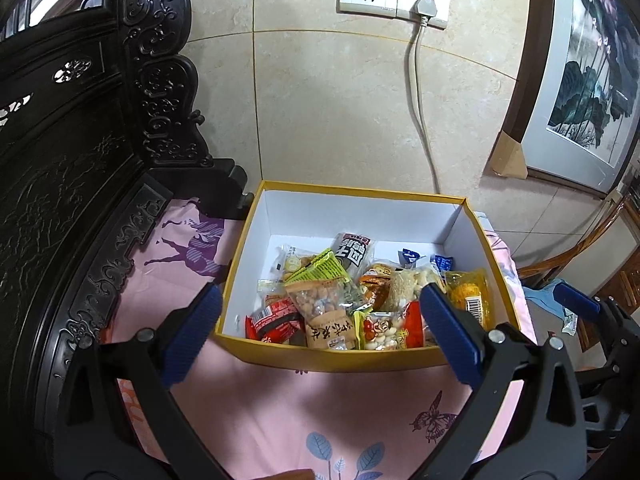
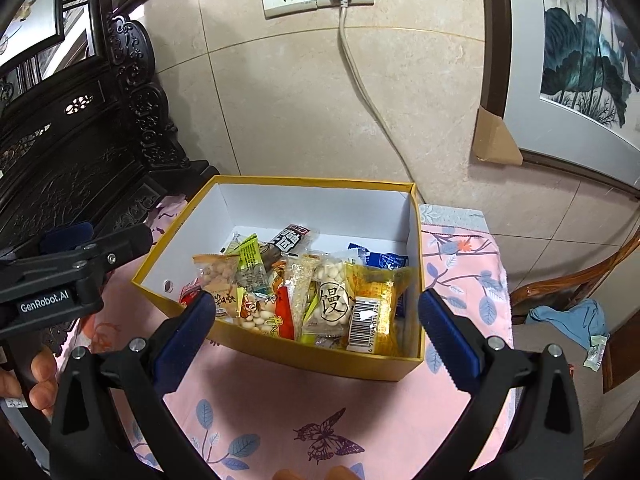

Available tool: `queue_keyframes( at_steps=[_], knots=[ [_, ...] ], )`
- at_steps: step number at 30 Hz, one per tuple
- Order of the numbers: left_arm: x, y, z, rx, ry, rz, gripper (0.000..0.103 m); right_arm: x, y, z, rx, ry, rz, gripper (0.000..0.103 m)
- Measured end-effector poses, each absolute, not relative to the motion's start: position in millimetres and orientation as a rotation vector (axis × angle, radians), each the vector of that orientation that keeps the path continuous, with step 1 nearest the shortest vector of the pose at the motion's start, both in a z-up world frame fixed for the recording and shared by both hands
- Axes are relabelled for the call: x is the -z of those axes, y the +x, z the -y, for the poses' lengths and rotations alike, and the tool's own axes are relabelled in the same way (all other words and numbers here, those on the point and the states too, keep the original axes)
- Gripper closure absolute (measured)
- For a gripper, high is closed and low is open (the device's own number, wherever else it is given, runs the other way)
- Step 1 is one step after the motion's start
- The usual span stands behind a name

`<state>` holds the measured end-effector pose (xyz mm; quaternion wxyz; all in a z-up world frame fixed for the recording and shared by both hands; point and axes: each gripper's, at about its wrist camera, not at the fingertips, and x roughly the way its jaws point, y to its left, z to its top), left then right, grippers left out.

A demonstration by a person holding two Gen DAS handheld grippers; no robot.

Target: Organize snacks

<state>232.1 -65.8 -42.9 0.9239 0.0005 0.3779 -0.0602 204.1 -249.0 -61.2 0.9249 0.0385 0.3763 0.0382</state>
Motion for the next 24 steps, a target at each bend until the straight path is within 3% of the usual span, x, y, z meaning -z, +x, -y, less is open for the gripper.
queue_keyframes(
  at_steps=[24],
  knots=[
    [36.4, 223.9, 64.8, 0.116, 0.011, -0.762, 0.002, 56.5, 196.2, 246.9, -0.060, 0.073, -0.766, 0.001]
  ],
)
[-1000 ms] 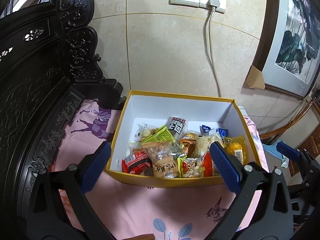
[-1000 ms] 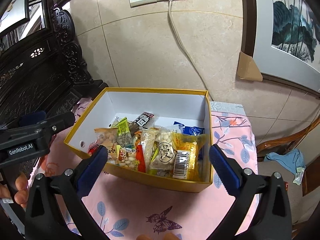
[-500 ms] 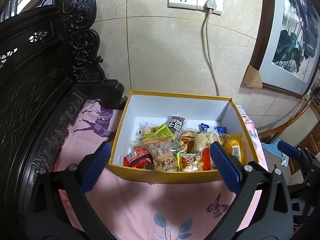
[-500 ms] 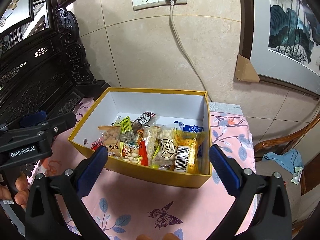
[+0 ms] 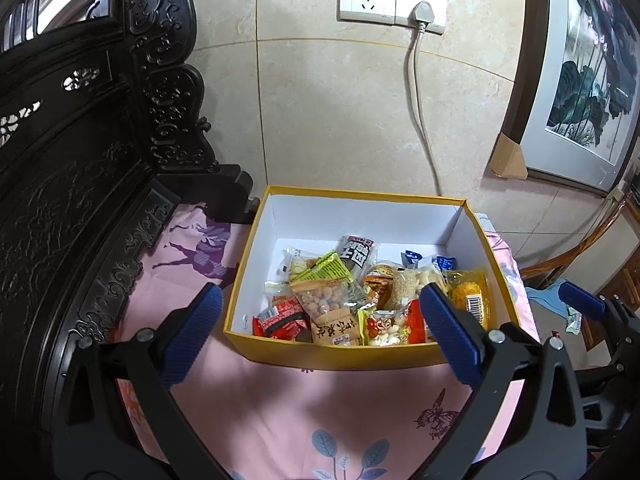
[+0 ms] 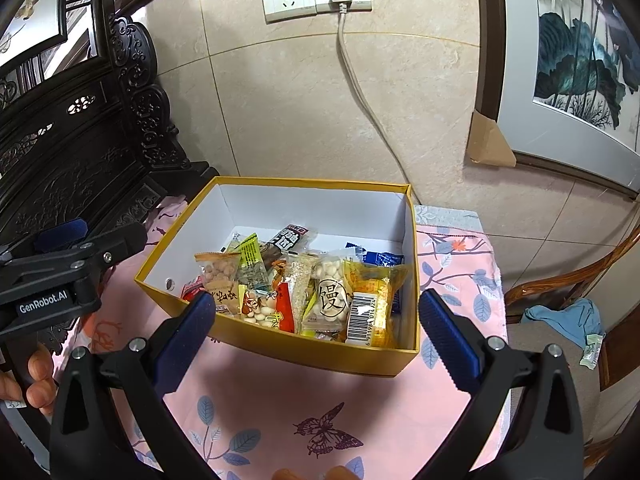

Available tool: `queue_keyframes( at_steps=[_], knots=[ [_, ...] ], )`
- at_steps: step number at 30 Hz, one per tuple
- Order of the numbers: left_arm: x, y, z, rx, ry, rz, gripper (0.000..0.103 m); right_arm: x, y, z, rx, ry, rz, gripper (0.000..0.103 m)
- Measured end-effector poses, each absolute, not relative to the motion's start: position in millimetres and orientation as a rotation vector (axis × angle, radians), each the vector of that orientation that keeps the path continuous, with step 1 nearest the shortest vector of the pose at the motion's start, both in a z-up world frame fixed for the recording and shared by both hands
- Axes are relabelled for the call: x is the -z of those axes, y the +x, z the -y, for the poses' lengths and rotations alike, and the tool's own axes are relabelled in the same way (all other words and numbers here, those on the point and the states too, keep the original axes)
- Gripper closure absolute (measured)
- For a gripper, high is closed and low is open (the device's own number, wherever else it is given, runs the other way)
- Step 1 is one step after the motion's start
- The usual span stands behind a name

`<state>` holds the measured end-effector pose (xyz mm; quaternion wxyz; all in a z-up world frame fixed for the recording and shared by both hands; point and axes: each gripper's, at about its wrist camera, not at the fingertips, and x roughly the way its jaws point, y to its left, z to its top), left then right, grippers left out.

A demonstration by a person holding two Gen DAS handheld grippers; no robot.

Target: Organize snacks

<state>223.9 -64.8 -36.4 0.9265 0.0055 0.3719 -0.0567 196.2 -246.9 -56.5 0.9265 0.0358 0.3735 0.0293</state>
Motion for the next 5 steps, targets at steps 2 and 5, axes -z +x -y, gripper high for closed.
queue_keyframes(
  at_steps=[2, 5],
  knots=[
    [36.9, 224.7, 65.2, 0.119, 0.011, -0.768, 0.002, 56.8, 196.6, 246.7, -0.060, 0.072, -0.765, 0.001],
    [37.7, 225.0, 66.5, 0.118, 0.018, -0.773, 0.002, 56.7, 197.5, 246.7, -0.062, 0.074, -0.766, 0.001]
  ],
)
